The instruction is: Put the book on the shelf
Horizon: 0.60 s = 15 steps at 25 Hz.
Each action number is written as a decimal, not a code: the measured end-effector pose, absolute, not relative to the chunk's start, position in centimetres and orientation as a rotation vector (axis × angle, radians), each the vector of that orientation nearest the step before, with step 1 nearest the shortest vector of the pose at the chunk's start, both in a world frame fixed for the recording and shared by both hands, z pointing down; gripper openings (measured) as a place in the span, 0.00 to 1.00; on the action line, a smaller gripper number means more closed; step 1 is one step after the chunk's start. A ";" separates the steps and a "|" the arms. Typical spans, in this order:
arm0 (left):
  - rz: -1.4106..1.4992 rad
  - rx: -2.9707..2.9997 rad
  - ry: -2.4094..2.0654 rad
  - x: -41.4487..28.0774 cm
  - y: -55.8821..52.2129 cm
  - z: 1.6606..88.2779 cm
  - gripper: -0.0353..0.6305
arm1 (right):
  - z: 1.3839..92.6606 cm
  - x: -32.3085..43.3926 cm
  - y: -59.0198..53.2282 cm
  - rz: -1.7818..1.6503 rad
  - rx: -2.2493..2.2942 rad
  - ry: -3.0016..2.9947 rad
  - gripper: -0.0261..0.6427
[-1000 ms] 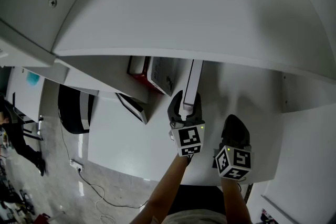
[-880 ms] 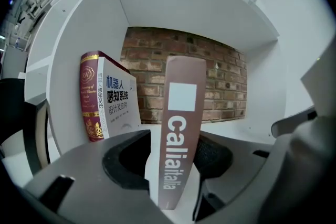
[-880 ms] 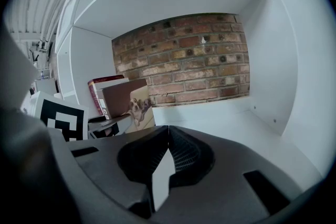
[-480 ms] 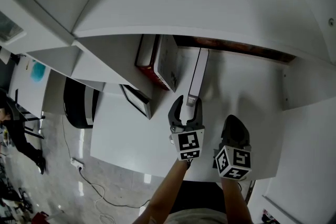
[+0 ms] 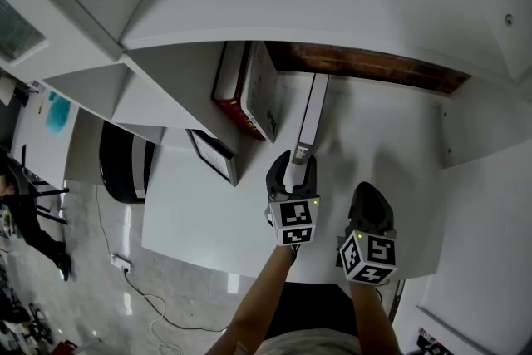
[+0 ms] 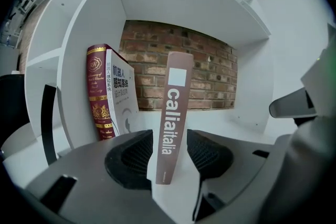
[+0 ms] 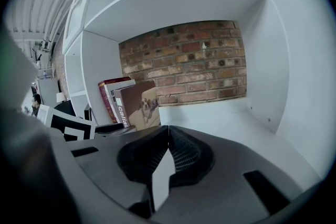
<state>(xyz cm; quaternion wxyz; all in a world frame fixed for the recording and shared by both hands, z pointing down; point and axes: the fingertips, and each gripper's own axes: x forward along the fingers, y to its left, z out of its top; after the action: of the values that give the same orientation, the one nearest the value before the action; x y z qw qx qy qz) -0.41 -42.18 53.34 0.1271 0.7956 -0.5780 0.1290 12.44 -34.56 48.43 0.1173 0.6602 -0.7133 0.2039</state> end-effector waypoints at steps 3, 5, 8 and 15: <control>0.387 2.315 -1.670 -0.3 -42.4 53.5 0.30 | 48.3 12.7 -34.5 0.591 1.940 -2.079 0.06; 0.397 2.312 -1.673 -0.4 -42.5 53.5 0.28 | 48.3 12.8 -34.5 0.587 1.944 -2.077 0.06; 0.407 2.306 -1.684 -0.5 -42.6 53.5 0.27 | 48.2 12.9 -34.5 0.587 1.945 -2.075 0.06; 0.418 2.265 -1.741 -0.6 -43.1 53.5 0.26 | 48.5 13.0 -34.8 0.597 1.943 -2.072 0.06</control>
<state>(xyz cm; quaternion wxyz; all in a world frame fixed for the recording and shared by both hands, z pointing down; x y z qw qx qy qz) -0.59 -43.10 53.47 0.1269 0.7782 -0.5980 0.1436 12.99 -34.80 48.50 0.1193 0.6647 -0.7087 0.2041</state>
